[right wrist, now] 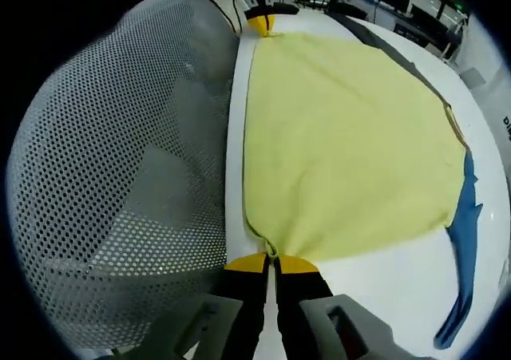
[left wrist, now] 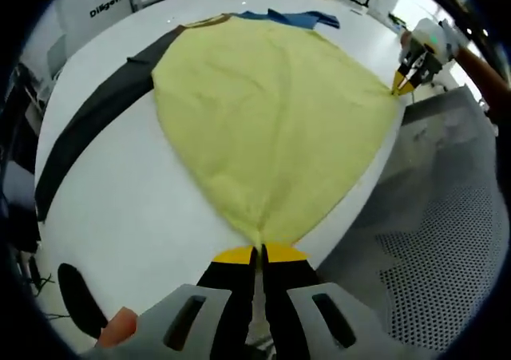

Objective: Fold the garment on the visible template until the final outline fits inside the template.

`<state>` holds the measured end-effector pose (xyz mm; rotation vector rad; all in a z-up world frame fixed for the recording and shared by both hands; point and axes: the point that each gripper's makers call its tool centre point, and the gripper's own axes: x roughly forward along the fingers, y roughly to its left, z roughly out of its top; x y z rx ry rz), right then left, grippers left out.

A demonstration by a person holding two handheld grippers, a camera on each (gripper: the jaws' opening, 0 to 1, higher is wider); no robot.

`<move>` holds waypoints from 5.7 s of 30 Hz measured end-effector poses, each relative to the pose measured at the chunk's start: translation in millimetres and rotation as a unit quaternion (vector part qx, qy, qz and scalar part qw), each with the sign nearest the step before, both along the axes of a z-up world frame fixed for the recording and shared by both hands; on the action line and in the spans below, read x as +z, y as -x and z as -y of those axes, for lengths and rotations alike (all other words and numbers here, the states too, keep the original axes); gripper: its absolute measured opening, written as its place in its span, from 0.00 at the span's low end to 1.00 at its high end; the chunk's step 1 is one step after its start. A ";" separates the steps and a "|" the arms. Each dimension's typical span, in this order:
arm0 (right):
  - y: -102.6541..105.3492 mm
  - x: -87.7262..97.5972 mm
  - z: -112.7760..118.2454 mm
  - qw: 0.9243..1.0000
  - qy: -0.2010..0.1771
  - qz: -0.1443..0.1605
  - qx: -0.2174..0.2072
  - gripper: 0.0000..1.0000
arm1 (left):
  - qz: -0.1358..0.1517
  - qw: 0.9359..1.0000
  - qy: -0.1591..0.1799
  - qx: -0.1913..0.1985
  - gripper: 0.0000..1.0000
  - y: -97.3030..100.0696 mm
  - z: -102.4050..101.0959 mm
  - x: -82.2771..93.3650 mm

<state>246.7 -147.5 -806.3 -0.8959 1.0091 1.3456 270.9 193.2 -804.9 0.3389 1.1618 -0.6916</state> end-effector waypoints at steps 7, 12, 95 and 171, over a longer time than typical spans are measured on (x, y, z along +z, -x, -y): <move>4.8 -0.7 -0.5 1.000 0.014 0.000 0.014 0.00 | 0.006 1.000 0.003 -0.002 0.00 3.9 0.7 0.5; 6.2 -2.2 -0.2 1.000 0.018 0.000 0.010 0.01 | 0.015 1.000 0.000 -0.008 0.00 4.4 1.2 1.0; -8.6 32.9 -31.5 0.995 -0.070 0.018 -0.066 0.03 | 0.193 0.970 0.146 0.013 0.42 -10.2 75.3 91.4; -308.7 14.8 286.8 0.791 -0.070 0.211 -0.570 0.10 | 0.315 0.935 0.143 0.084 0.50 -43.9 70.6 115.4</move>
